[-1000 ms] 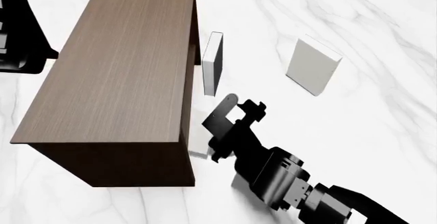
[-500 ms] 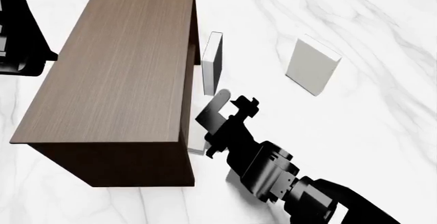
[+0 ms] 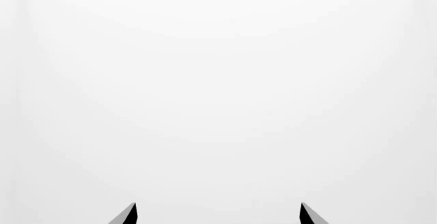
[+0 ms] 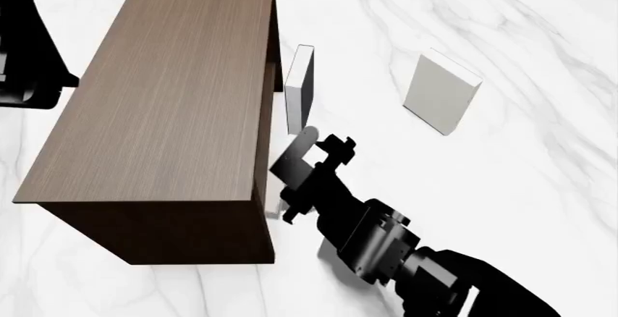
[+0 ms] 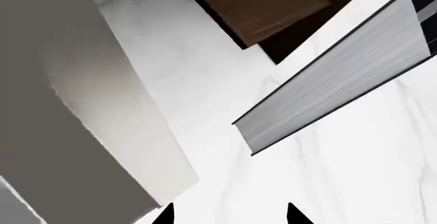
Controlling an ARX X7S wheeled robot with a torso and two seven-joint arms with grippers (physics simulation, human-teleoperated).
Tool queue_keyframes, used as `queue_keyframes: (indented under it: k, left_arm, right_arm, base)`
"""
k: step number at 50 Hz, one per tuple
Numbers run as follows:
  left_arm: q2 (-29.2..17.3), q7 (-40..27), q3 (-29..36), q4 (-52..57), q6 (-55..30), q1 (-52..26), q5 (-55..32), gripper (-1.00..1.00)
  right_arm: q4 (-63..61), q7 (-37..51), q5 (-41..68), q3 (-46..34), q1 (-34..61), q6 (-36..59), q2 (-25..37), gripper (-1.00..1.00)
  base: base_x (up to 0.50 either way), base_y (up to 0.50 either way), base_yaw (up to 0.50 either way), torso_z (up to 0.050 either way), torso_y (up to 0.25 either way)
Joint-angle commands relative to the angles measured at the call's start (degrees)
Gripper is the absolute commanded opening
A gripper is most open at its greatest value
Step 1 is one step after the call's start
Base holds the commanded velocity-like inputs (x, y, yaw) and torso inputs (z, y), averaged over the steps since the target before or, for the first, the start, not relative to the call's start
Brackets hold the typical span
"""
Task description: Pick up the book on the right and place it under the cabinet shelf.
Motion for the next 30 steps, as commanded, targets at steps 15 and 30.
queue_keyframes:
  k: [15, 30]
  left_arm:
    - [-0.4, 0.0, 0.1, -0.1, 0.4, 0.4, 0.3, 1.00]
    - [-1.4, 0.1, -1.9, 0.0, 0.9, 1.2, -0.9, 1.00]
  right_arm:
    - [3.0, -4.7, 13.4, -5.3, 0.4, -12.5, -1.4, 1.00]
    - [7.8, 5.9, 16.1, -12.4, 3.5, -7.8, -1.6, 1.00]
  base:
    - [0.00, 0.00, 0.00, 0.000, 0.000]
    - [0.00, 0.00, 0.00, 0.000, 0.000]
